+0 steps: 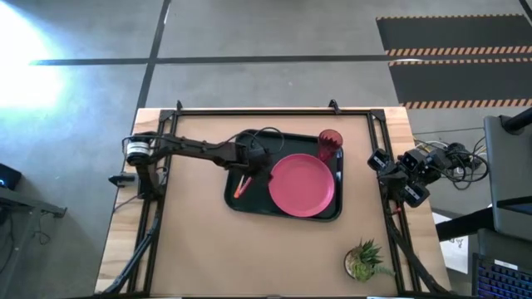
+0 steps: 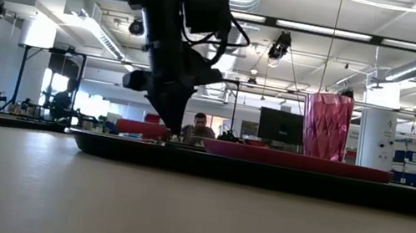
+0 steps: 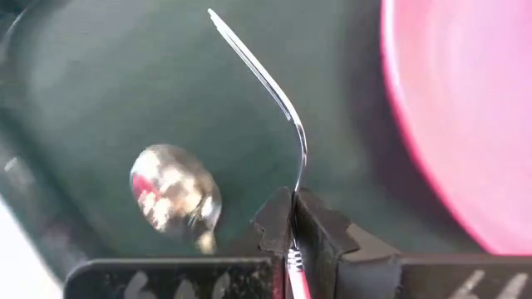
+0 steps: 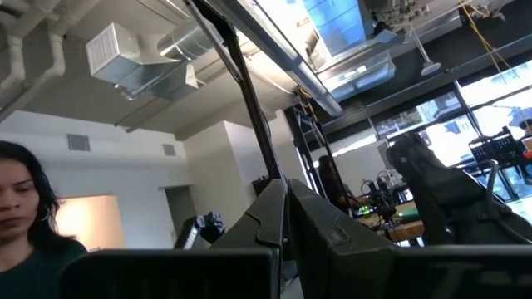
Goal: Pick and place plate/cup/fork/spoon on tray
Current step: Adjust the pink fork on the black serving tray
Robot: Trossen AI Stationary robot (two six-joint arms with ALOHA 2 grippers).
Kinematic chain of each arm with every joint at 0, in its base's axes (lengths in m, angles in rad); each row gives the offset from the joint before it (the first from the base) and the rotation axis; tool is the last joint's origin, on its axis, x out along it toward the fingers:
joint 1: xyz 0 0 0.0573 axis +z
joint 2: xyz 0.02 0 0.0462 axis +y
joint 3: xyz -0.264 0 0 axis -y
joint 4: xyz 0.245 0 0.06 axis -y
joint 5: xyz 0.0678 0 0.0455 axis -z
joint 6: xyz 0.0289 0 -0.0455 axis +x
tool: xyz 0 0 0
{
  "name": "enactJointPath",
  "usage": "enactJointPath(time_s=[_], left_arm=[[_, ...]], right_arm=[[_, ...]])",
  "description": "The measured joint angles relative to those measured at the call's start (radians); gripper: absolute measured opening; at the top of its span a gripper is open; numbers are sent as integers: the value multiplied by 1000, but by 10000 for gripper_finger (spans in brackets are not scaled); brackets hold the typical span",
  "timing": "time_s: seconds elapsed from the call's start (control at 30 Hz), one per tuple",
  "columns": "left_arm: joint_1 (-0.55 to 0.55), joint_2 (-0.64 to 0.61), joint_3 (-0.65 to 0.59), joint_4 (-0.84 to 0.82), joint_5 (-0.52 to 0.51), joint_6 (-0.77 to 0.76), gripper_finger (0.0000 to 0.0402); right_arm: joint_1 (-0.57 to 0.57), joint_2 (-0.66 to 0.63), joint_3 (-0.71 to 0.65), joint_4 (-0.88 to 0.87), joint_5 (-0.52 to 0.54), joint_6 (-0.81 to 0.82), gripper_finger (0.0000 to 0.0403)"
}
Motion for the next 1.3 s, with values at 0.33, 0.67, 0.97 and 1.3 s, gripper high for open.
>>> enactJointPath(time_s=[0.33, 0.67, 0.97, 1.3], left_arm=[[-45, -3, 16, -109, -58, -90, 0], [-81, -1, 5, 37, -75, -194, 0], [-81, 7, -21, 17, -102, -253, 0], [-80, 7, -26, 25, -109, -271, 0]], right_arm=[[0, 0, 0, 0, -5, -2, 9], [0, 0, 0, 0, -5, 0, 9], [0, 0, 0, 8, -26, 26, 9], [0, 0, 0, 8, -31, 34, 9]])
